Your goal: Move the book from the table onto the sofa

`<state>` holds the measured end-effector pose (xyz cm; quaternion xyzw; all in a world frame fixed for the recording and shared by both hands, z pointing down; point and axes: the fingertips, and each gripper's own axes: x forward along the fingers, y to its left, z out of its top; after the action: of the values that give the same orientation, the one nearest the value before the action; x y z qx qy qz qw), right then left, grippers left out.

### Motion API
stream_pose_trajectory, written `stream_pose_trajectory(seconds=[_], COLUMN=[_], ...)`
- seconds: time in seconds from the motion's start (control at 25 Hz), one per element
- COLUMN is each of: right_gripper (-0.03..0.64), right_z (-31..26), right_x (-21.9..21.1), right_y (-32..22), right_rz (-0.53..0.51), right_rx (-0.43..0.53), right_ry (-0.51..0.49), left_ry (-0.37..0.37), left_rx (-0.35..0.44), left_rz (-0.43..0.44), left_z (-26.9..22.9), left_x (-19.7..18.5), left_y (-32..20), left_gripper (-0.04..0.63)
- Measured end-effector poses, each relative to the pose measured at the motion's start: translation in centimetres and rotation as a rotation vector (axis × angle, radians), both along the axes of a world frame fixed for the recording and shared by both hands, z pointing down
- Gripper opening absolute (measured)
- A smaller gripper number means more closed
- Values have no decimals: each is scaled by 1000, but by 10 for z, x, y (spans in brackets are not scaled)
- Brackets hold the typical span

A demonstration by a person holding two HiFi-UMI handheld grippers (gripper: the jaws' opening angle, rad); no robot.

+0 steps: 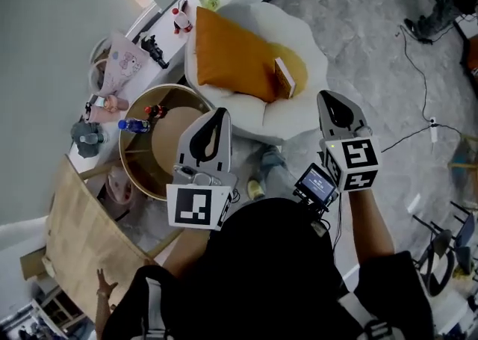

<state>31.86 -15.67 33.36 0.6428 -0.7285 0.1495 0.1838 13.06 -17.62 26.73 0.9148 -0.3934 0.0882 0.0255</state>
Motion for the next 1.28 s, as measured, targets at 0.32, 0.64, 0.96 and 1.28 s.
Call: stream_pose_trajectory(seconds=[0.32, 0.64, 0.96, 1.28], right_gripper=[12, 12, 12, 12], right_z=[-62, -82, -105, -109], right_x=[-35, -28, 15, 40], right_y=[90, 126, 124, 125], right_rz=[-11, -25, -52, -64], right_rx=[95, 115, 171, 197], right_ry=[-6, -45, -85, -96], left_ry=[69, 45, 21, 10], left_rx=[44, 32, 55, 81], left_rz=[34, -16, -73, -71], left_z=[-29, -42, -49, -57], left_x=[-8, -10, 10, 32], left_y=[77, 109, 116, 121], left_gripper=[11, 11, 11, 11])
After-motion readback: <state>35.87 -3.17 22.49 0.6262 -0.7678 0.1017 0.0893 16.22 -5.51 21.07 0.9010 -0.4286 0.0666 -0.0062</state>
